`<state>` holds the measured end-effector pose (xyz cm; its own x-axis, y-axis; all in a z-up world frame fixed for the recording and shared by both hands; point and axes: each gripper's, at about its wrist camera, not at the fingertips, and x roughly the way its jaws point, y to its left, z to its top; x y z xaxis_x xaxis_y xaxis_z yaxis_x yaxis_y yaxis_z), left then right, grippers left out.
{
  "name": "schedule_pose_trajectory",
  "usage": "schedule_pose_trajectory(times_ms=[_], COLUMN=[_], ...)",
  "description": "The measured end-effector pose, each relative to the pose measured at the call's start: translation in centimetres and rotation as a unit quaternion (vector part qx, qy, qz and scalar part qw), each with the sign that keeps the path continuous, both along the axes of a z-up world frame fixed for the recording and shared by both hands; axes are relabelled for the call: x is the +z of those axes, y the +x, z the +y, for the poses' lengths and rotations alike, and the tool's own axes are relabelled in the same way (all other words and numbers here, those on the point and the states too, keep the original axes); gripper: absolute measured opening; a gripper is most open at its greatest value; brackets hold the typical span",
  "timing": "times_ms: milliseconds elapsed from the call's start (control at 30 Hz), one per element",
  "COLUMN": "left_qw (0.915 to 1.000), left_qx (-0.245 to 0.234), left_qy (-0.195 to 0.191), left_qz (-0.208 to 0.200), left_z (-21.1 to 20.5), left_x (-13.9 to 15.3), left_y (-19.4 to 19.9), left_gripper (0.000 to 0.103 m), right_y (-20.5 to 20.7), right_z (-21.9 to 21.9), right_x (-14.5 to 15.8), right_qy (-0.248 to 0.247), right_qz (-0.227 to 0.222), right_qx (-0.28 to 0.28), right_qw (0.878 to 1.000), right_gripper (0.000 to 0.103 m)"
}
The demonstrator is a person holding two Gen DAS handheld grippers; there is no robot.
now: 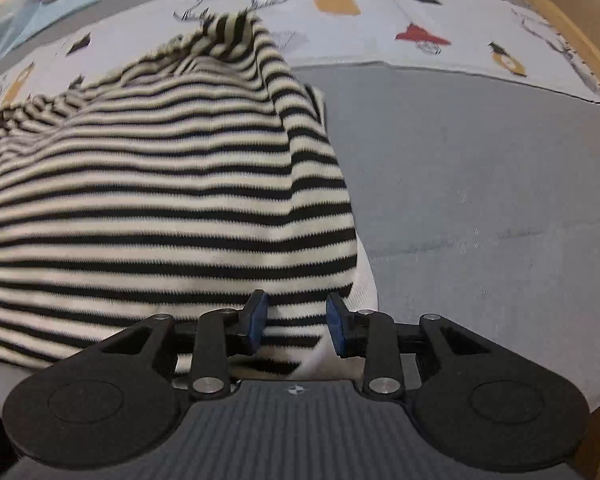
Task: Fold small clothes
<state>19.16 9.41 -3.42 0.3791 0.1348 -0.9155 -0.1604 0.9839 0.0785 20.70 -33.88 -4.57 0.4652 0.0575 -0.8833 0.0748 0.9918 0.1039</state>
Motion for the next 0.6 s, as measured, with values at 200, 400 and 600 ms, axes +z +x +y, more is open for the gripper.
schedule_pose_trajectory(times_ms=[200, 400, 600], left_qw=[0.9950, 0.9961, 0.9992], left_qx=[-0.038, -0.054, -0.024], left_qy=[-0.052, -0.061, -0.027], left_qz=[-0.076, -0.032, -0.020], left_z=[-2.5, -4.2, -3.2], left_x=[2.0, -0.4, -1.6], left_y=[1.5, 4.5, 5.6], left_gripper=[0.053, 0.053, 0.058], right_y=[0.1, 2.7, 3.5], right_z=[0.3, 2.0, 2.2], right_x=[3.8, 1.1, 0.8], right_qy=[0.037, 0.014, 0.015], right_qz=[-0.116, -0.044, -0.028], right_qx=[-0.033, -0.015, -0.019], right_qw=[0.992, 0.999, 0.999], right_gripper=[0.034, 0.035, 0.035])
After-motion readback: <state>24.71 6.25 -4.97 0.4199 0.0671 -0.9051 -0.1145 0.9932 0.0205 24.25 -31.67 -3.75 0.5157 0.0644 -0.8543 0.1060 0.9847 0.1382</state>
